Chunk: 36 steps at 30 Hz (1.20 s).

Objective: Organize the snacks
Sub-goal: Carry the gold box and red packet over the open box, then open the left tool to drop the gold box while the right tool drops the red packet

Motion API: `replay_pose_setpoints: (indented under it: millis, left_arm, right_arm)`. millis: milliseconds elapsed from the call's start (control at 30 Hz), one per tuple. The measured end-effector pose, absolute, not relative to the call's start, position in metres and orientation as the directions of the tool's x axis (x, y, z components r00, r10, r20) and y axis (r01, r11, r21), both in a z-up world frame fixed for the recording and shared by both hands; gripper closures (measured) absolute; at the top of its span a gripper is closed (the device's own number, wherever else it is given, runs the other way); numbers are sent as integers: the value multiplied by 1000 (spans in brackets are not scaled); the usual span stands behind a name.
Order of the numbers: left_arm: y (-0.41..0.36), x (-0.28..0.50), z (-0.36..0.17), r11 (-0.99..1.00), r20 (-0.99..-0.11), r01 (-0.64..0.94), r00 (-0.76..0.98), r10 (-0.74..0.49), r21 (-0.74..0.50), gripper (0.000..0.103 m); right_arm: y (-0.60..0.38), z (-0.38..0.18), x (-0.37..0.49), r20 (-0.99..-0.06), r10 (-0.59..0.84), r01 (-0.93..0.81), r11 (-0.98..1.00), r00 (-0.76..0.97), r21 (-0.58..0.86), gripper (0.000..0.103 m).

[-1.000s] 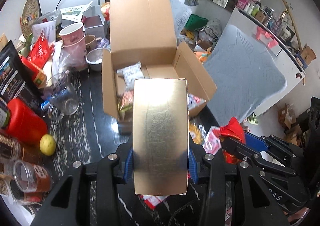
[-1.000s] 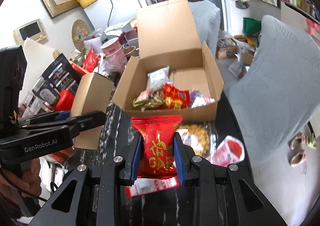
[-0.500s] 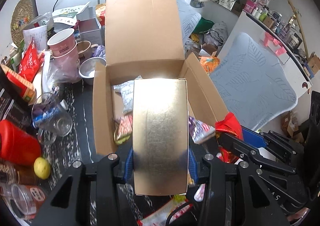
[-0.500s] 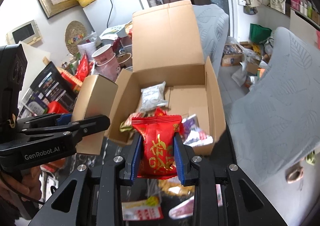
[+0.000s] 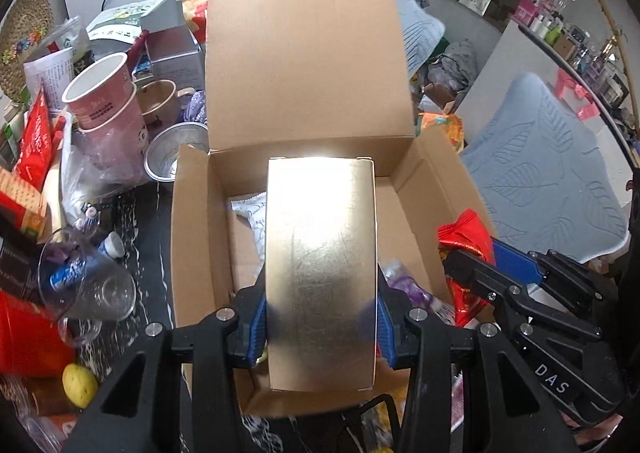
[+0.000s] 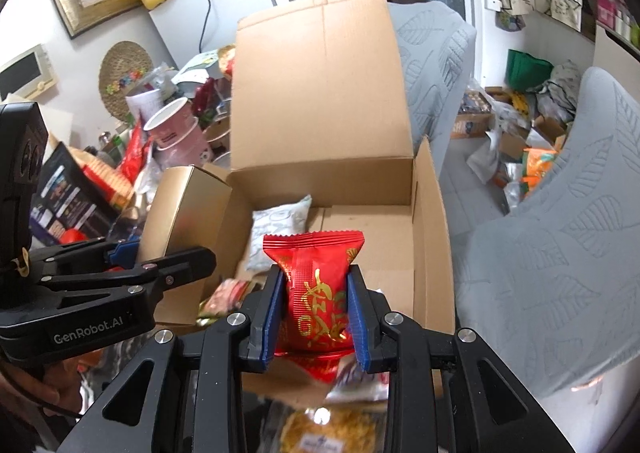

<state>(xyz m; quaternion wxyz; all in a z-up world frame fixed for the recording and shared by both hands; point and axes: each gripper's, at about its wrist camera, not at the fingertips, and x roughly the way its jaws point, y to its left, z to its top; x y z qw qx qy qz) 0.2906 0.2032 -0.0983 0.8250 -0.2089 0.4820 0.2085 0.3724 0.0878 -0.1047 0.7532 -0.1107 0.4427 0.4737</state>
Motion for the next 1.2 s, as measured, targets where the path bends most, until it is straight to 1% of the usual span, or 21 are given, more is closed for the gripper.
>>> replay_pose_setpoints:
  millis: [300, 433, 533, 633, 800, 867, 933, 1067, 1200]
  left_arm:
    - [221, 320, -129, 830, -908, -547, 394, 140, -109, 60]
    - [225, 331, -143, 833, -921, -542, 371, 118, -111, 60]
    - [224, 337, -148, 836, -926, -535, 363, 102, -118, 60]
    - [223, 342, -148, 842, -926, -529, 360, 111, -105, 60]
    - [221, 349, -151, 844, -940, -528, 327, 98, -96, 60]
    - [222, 352, -154, 842, -946, -533, 307, 104, -80, 58]
    - [222, 351, -154, 840, -947, -539, 300, 118, -67, 56]
    - [218, 350, -148, 845, -943, -534, 297, 152, -32, 56]
    - [213, 348, -140, 847, -939, -531, 301, 166, -20, 55]
  right_arm:
    - [111, -134, 394, -799, 584, -792, 551, 142, 262, 73]
    - [118, -144, 398, -815, 560, -787, 568, 153, 243, 73]
    - [124, -150, 400, -828, 535, -782, 583, 166, 220, 73]
    - [128, -153, 401, -835, 519, -784, 589, 182, 195, 73]
    - [129, -152, 404, -844, 501, -772, 608, 193, 184, 72]
    - [129, -152, 402, -850, 488, -768, 616, 197, 175, 65]
    - [128, -149, 401, -849, 490, -768, 616, 199, 175, 63]
    - [122, -143, 397, -845, 490, -768, 619, 212, 167, 52]
    - [116, -135, 394, -841, 496, -759, 627, 215, 176, 51]
